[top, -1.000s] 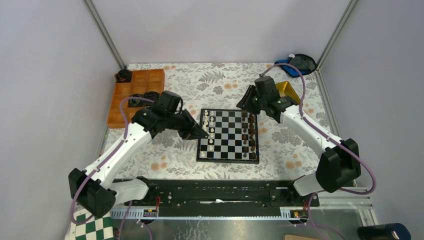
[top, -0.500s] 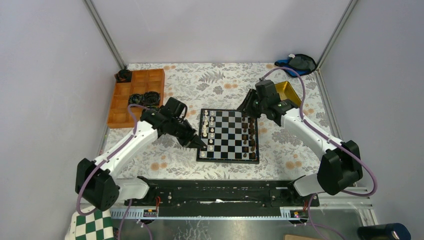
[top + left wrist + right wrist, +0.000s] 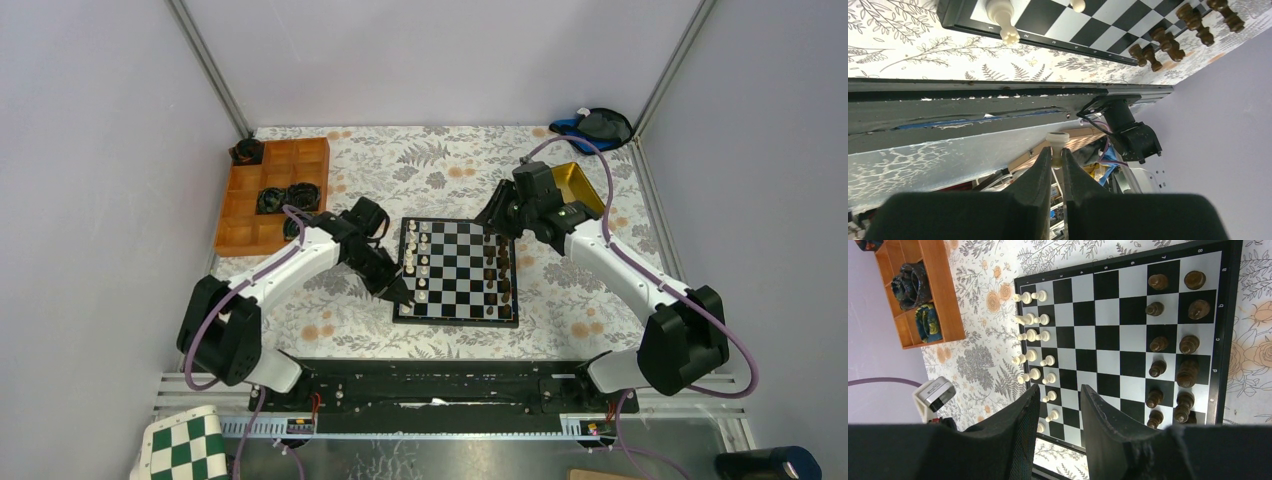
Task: Set up the chess pieces on the board
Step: Place the chess piece on the chessboard.
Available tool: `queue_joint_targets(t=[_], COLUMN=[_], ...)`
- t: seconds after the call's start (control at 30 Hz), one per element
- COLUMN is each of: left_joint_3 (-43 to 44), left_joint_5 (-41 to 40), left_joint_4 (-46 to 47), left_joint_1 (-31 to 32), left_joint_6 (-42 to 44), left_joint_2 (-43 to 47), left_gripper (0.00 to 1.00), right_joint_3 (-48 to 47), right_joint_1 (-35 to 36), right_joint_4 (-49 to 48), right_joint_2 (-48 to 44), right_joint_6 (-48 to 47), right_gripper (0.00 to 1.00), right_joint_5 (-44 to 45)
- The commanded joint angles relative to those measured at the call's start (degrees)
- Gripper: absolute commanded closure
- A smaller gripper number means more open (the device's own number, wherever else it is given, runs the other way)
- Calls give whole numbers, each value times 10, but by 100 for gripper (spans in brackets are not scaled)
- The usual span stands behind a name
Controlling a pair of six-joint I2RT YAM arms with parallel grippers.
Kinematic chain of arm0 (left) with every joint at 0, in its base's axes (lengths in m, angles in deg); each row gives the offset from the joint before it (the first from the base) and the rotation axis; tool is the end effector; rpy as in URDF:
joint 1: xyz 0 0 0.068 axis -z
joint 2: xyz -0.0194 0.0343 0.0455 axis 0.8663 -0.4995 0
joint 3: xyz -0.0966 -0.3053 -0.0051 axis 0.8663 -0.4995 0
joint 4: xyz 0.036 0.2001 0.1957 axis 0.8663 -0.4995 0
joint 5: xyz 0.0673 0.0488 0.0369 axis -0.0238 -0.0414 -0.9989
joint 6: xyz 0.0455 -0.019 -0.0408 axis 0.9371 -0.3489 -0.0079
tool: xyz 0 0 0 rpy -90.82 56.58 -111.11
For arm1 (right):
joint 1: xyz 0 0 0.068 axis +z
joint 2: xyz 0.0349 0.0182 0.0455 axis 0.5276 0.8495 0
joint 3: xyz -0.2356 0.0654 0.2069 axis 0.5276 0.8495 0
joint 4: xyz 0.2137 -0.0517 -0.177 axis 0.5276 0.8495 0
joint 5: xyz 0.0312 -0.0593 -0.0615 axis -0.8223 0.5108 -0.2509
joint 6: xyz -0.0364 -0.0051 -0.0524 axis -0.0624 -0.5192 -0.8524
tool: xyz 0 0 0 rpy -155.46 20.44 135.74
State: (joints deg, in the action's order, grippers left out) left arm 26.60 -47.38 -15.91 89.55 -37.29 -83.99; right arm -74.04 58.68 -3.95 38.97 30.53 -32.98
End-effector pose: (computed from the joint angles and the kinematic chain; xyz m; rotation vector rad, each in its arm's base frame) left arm 0.2286 -0.1606 0.2561 0.8139 -2.6350 0.7931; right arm 0.3013 0.1570 0.3237 0.2933 2.2965 0.7523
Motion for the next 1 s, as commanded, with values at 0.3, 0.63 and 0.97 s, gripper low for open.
queue_joint_targets(t=[0.3,0.63,0.97], left_joint_3=[3,5,20], left_joint_5=[3,-7,-18], left_joint_4=[14,65,75], left_joint_1=[-6,-8,-8], left_joint_6=[29,6,15], left_joint_2=[-49,-86,-125], left_gripper=[100,100,100], right_joint_3=[-8,-4,-7], right_joint_1=[-3,-4,-3], right_joint_4=[-17,-20,-20], right_joint_2=[-8,-7,-4], right_joint_6=[-4,-6,-10], right_gripper=[58,58,57], right_joint_5=[-23,-24,-24])
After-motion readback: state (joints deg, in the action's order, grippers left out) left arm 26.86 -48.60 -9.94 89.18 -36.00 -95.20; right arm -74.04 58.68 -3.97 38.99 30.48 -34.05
